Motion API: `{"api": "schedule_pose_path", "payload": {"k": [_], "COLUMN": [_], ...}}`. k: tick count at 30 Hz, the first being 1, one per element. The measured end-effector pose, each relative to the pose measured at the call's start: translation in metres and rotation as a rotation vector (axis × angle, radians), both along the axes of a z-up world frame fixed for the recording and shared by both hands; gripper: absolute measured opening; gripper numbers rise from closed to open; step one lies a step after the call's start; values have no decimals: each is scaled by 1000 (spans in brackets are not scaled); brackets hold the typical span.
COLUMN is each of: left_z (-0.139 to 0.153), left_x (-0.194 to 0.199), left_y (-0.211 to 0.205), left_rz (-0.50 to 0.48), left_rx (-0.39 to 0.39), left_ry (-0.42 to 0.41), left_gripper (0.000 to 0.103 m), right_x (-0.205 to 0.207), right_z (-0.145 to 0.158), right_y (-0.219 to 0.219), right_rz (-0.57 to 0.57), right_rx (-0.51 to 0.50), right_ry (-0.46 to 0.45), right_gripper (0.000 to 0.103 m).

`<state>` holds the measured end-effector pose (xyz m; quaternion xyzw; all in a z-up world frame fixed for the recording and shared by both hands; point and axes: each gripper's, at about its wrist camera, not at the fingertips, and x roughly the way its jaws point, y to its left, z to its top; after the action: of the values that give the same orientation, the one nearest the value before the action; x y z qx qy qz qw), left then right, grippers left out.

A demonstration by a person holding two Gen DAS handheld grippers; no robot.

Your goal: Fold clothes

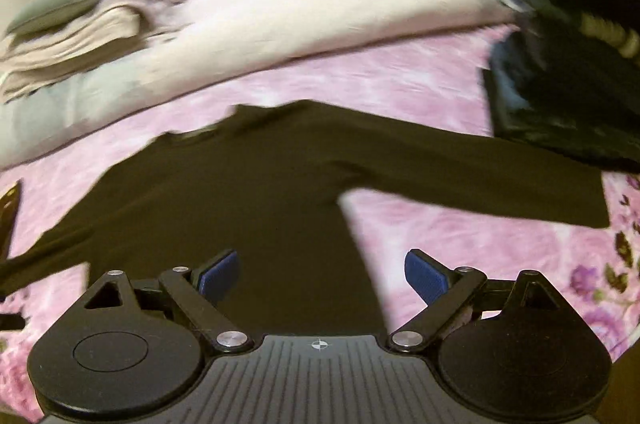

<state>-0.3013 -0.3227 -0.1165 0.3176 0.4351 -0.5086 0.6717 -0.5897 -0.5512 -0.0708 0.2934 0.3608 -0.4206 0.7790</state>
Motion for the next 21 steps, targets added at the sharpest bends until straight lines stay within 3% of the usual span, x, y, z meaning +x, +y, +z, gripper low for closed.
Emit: {"api": "schedule_pose_path", "payload": {"k": [5, 7, 10, 21], "left_z": [33, 45, 50, 50], "left_x": [44, 58, 69, 66], "left_y": [67, 89, 113, 154], "left_rz": [37, 65, 111, 212], "left_rx": [-37, -60, -72, -51], "left_ry": [-78, -101, -98, -82], "left_gripper": [86, 95, 96, 96], "right_x": [66, 87, 113, 143], "right_z": [25, 31, 38, 43], "right_y": [61, 77, 96, 120], "right_rz": [56, 82, 139, 307], "right_rx": [-5, 4, 1, -25], "right_ry": [23, 45, 88, 194], "right_gripper": [92, 92, 92, 92]}}
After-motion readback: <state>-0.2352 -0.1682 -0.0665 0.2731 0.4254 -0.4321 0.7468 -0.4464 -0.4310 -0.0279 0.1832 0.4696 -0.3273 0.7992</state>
